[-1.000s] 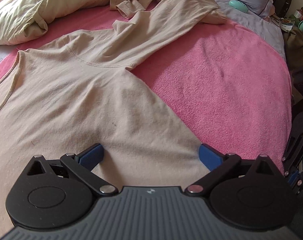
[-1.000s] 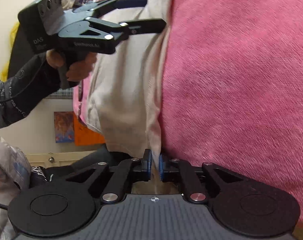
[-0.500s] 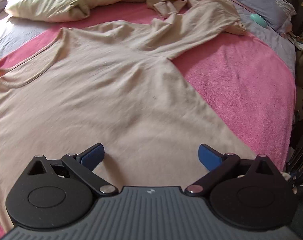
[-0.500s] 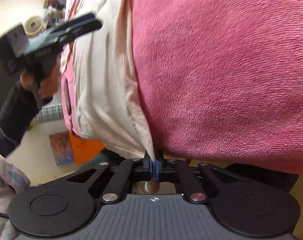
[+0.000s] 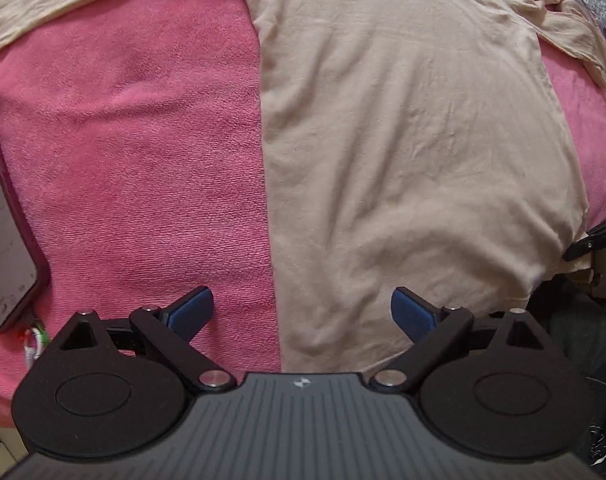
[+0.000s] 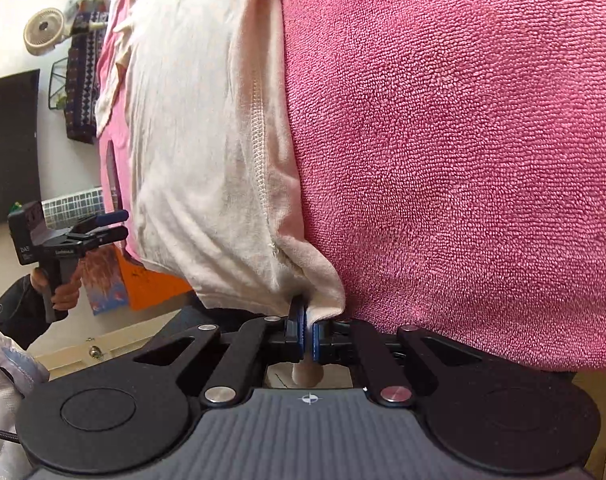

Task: Fold clothes

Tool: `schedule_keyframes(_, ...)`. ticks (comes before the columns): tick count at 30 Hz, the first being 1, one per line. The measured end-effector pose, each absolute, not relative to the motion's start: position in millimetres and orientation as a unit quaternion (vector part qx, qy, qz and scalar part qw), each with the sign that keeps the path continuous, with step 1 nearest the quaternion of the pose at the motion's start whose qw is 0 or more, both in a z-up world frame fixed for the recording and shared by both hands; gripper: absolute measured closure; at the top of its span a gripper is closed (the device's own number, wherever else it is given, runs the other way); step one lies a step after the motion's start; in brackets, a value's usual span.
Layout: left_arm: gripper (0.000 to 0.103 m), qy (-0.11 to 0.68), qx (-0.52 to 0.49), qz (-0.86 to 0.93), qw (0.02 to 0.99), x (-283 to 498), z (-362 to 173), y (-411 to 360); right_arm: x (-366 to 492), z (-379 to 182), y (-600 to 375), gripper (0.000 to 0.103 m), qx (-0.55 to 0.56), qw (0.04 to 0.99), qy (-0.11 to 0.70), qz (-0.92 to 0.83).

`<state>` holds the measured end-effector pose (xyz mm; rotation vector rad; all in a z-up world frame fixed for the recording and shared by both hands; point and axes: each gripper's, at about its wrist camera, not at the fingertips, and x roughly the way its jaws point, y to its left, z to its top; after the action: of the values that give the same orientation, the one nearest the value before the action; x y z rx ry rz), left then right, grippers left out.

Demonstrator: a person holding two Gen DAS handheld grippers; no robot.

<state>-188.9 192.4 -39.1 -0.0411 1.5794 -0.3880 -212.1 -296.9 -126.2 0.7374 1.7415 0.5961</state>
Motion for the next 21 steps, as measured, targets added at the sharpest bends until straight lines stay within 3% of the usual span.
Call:
schedule_keyframes(3,0.002,0.692,-0.087,-0.197,0.689,-183.6,-49.9,198.1,-212.1,-126.5,-292.8,0.097,0.301,0.541,0.745,0.248)
schedule_keyframes(7,0.002,0.684,-0.165,-0.21,0.679,-172.8,-50.7,219.5,-209.7,-129.1,-288.5,0.097,0.292,0.532,0.756,0.246)
schedule_keyframes(10,0.011,0.656,-0.248,-0.228,0.676,-165.3,-45.5,237.0,-212.7,-133.0,-290.3,0.097,0.288,0.525,0.763,0.244)
schedule_keyframes(19,0.013,0.643,-0.245,-0.257,0.679,-143.3,-59.8,229.6,-218.4,-136.2,-284.7,0.094,0.282,0.517,0.771,0.243)
schedule_keyframes(20,0.02,0.644,-0.238,-0.256,0.681,-146.7,-60.2,230.9,-219.3,-136.2,-284.2,0.094,0.283,0.518,0.77,0.242)
schedule_keyframes(21,0.037,0.645,-0.232,-0.254,0.683,-150.1,-60.4,232.5,-220.5,-135.9,-285.1,0.094,0.285,0.518,0.769,0.242)
